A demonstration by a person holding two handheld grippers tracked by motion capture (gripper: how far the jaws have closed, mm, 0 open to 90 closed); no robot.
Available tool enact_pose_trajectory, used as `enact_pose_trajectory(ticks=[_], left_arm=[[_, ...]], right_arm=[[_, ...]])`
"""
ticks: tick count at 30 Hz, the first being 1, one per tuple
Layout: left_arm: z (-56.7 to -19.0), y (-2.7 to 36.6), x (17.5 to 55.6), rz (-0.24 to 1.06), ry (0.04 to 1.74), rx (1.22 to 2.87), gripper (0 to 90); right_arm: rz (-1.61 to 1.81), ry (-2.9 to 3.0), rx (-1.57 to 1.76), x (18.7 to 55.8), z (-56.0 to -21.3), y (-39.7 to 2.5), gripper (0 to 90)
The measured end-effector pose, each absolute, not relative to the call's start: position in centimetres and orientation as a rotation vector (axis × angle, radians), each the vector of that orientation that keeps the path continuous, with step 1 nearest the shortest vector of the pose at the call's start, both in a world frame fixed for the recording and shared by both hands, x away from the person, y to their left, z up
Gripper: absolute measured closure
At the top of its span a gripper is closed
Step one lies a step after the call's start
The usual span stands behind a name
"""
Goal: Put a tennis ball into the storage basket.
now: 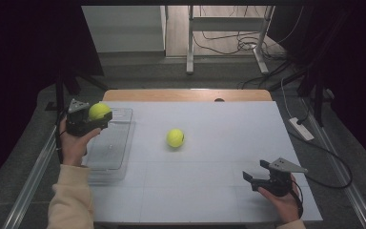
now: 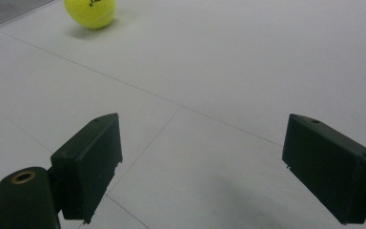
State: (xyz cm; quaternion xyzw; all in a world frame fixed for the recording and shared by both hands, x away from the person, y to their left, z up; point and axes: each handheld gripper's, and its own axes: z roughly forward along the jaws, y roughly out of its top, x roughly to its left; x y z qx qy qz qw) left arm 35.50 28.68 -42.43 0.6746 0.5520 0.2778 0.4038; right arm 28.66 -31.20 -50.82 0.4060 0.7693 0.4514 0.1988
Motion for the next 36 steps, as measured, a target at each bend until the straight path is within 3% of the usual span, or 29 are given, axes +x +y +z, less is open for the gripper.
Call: enact_pose_trajectory(ticks=[36], left_arm=[[-44.7, 29.3, 39.4, 0.633, 1.523, 1.932, 27.1]], right_arm=[[1.27, 2.15, 1.139, 28.7, -50.7, -31.2, 13.3]])
